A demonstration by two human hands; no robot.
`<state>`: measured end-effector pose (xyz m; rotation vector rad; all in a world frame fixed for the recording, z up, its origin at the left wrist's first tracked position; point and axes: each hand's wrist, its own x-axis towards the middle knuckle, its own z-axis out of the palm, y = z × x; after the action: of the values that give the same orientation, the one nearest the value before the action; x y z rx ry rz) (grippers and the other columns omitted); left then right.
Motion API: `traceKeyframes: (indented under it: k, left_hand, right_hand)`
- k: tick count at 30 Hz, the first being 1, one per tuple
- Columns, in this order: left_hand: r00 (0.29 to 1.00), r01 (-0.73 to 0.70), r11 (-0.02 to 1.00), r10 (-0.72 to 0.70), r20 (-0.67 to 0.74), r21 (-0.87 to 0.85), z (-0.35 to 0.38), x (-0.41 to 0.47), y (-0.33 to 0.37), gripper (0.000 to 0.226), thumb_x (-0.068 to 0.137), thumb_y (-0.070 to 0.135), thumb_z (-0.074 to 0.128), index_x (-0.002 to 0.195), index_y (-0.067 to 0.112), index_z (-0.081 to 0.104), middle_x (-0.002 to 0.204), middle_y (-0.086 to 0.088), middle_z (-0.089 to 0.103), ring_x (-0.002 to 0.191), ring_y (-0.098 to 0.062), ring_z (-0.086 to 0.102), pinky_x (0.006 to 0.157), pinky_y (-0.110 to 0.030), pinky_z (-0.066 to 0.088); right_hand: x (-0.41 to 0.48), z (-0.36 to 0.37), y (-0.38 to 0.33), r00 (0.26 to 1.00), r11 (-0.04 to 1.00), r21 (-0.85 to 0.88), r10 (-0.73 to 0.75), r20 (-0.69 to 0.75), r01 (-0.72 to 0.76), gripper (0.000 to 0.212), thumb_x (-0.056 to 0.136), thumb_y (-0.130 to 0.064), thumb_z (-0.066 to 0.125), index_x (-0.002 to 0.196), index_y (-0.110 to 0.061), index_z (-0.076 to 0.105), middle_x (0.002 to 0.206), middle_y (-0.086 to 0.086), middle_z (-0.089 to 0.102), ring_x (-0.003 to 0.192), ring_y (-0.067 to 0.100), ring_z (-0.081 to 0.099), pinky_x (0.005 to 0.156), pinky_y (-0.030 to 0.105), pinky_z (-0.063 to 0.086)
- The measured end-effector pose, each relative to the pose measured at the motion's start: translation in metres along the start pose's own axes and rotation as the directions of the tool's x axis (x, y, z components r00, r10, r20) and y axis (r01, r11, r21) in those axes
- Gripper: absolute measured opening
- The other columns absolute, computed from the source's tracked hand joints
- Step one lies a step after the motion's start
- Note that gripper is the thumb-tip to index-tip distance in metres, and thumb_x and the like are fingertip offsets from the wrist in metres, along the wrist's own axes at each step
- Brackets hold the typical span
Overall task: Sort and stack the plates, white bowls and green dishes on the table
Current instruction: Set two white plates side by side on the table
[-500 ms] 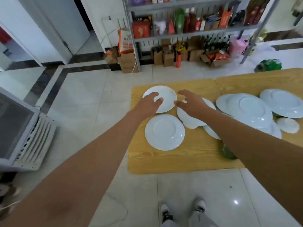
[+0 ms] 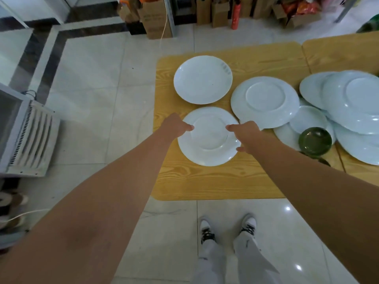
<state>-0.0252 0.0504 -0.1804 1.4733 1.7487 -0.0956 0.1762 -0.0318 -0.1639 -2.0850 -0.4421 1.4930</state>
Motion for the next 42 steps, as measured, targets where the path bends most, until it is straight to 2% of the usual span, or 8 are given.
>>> traceKeyframes:
  k: [11, 23, 28, 32, 35, 38, 40, 42]
  left_hand:
    - [0.997, 0.072, 0.997, -0.072, 0.022, 0.023, 0.019, 0.024, -0.017, 0.105, 0.045, 0.078, 0.072, 0.126, 0.013, 0.056, 0.116, -0.003, 0.064, 0.1, -0.024, 0.063, 0.072, -0.034, 0.051]
    - [0.934, 0.292, 0.924, -0.221, 0.279, -0.246, 0.015, 0.002, -0.026, 0.074, 0.071, 0.032, 0.087, 0.134, 0.016, 0.049, 0.125, 0.0, 0.06, 0.115, -0.023, 0.056, 0.097, -0.039, 0.049]
    - [0.947, -0.044, 0.876, 0.189, 0.258, -0.48, -0.023, -0.026, -0.033, 0.06, 0.077, 0.016, 0.082, 0.132, 0.017, 0.057, 0.123, -0.002, 0.067, 0.112, -0.022, 0.065, 0.087, -0.039, 0.058]
    - [0.894, -0.367, 0.866, 0.429, 0.129, -0.34, -0.06, -0.041, -0.027, 0.037, 0.071, 0.003, 0.083, 0.104, -0.004, 0.068, 0.103, -0.016, 0.071, 0.096, -0.022, 0.066, 0.091, -0.046, 0.055]
    - [0.836, -0.505, 0.834, 0.536, 0.112, -0.222, -0.07, -0.047, -0.028, 0.014, 0.07, -0.005, 0.079, 0.078, 0.003, 0.071, 0.085, 0.001, 0.072, 0.089, -0.016, 0.067, 0.088, -0.037, 0.053]
    - [0.756, -0.637, 0.771, 0.619, -0.213, -0.016, -0.066, -0.053, -0.031, 0.052, 0.072, -0.026, 0.048, 0.083, 0.019, 0.071, 0.109, 0.005, 0.068, 0.109, -0.013, 0.061, 0.1, -0.028, 0.046]
    - [0.779, -0.531, 0.835, 0.416, -0.469, -0.143, -0.063, -0.051, -0.033, 0.053, 0.08, -0.018, 0.038, 0.108, 0.017, 0.067, 0.124, 0.002, 0.058, 0.115, -0.014, 0.056, 0.099, -0.028, 0.047]
    - [0.928, -0.238, 0.805, 0.024, -0.371, -0.543, -0.062, -0.048, -0.031, 0.025, 0.099, 0.013, 0.048, 0.121, 0.014, 0.059, 0.122, -0.004, 0.063, 0.103, -0.019, 0.064, 0.084, -0.036, 0.058]
  right_hand:
    - [0.026, 0.008, 0.003, 0.992, 0.992, 0.016, 0.125, -0.028, -0.124, 0.054, 0.085, -0.018, 0.075, 0.131, -0.004, 0.05, 0.112, 0.013, 0.055, 0.111, 0.038, 0.056, 0.077, 0.047, 0.053]
    - [0.025, 0.003, 0.006, 0.99, 0.988, -0.057, 0.144, -0.008, -0.144, 0.05, 0.086, -0.025, 0.074, 0.129, -0.01, 0.052, 0.123, 0.012, 0.056, 0.111, 0.036, 0.057, 0.074, 0.047, 0.054]
    - [0.007, -0.002, -0.002, 0.989, 0.988, -0.059, 0.146, 0.032, -0.144, 0.044, 0.097, -0.042, 0.052, 0.127, -0.011, 0.051, 0.111, 0.015, 0.06, 0.1, 0.036, 0.062, 0.082, 0.05, 0.056]
    - [0.001, -0.022, -0.024, 0.954, 0.924, 0.28, 0.201, 0.221, -0.259, 0.043, 0.098, -0.048, 0.048, 0.122, -0.012, 0.043, 0.109, 0.021, 0.058, 0.094, 0.044, 0.066, 0.077, 0.059, 0.058]
    - [-0.003, -0.029, -0.029, 0.933, 0.934, 0.237, 0.189, 0.307, -0.267, 0.041, 0.099, -0.02, 0.057, 0.132, -0.002, 0.042, 0.111, 0.018, 0.06, 0.093, 0.033, 0.066, 0.056, 0.043, 0.061]
    - [-0.003, -0.027, -0.028, 0.973, 0.973, 0.199, 0.075, 0.218, -0.119, 0.036, 0.095, 0.002, 0.057, 0.13, 0.001, 0.048, 0.116, 0.014, 0.062, 0.099, 0.029, 0.062, 0.061, 0.041, 0.059]
    - [-0.002, -0.023, -0.026, 0.986, 0.976, 0.218, -0.034, 0.163, -0.003, 0.034, 0.094, 0.0, 0.061, 0.127, -0.001, 0.054, 0.124, 0.014, 0.061, 0.109, 0.033, 0.06, 0.078, 0.046, 0.056]
    - [-0.002, -0.018, -0.025, 0.986, 0.98, 0.175, -0.117, 0.117, 0.095, 0.025, 0.095, -0.004, 0.06, 0.12, -0.003, 0.059, 0.119, 0.013, 0.062, 0.108, 0.033, 0.06, 0.084, 0.048, 0.055]
